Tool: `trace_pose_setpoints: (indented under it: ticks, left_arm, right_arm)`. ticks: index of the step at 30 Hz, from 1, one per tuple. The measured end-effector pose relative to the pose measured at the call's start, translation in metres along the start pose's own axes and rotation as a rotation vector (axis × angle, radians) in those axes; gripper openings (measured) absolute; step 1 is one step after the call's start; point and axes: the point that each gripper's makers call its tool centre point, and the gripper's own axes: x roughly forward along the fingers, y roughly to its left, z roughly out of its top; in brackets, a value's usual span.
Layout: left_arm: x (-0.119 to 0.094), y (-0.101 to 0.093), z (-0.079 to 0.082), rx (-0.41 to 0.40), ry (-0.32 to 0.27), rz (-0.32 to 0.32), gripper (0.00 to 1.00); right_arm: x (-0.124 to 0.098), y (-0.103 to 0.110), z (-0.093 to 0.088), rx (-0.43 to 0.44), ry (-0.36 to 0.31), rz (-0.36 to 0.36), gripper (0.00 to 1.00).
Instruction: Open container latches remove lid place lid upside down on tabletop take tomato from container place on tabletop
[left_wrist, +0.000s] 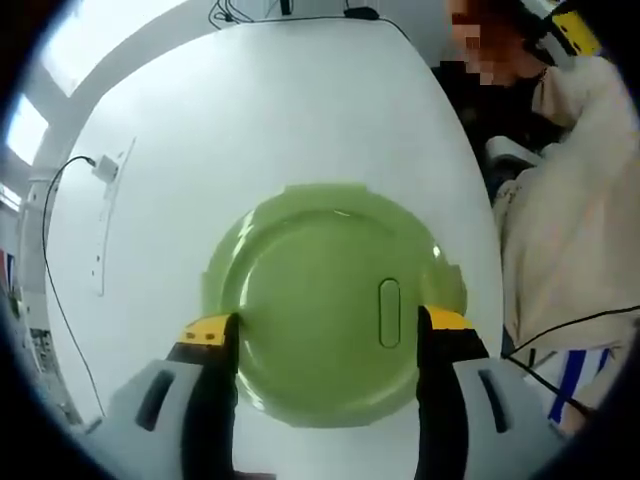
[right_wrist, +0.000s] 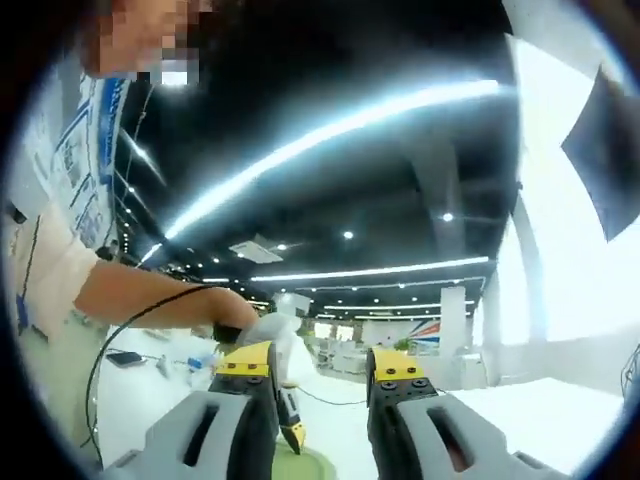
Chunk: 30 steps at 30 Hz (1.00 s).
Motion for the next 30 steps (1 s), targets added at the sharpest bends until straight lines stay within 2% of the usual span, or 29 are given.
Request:
trace_pose_setpoints:
  ticks: [3,9,16,21,24,30]
  left_arm:
    - [0.000,0.000,0.000,-0.001,-0.012,0.000,0.64]
    - [0.000,0.000,0.000,-0.001,-0.025,0.000,0.64]
    - [0.000,0.000,0.000,0.003,-0.024,0.000,0.64]
    - [-0.001,0.000,0.000,-0.002,-0.044,0.001,0.64]
    - [-0.001,-0.001,0.000,-0.004,-0.052,0.001,0.64]
    - [-0.001,-0.001,0.000,-0.001,-0.049,0.001,0.64]
  right_arm:
    - [-0.001,-0.010,-0.006,0.058,0.011,-0.049,0.29]
    - [-0.004,-0.020,-0.024,0.105,0.032,-0.137,0.29]
    - [-0.012,-0.029,-0.050,0.324,0.038,-0.301,0.29]
    - [-0.014,-0.027,-0.059,0.349,0.037,-0.325,0.28]
    - [-0.015,-0.022,-0.070,0.359,0.063,-0.333,0.28]
    - [-0.023,-0.026,-0.104,0.538,0.124,-0.422,0.28]
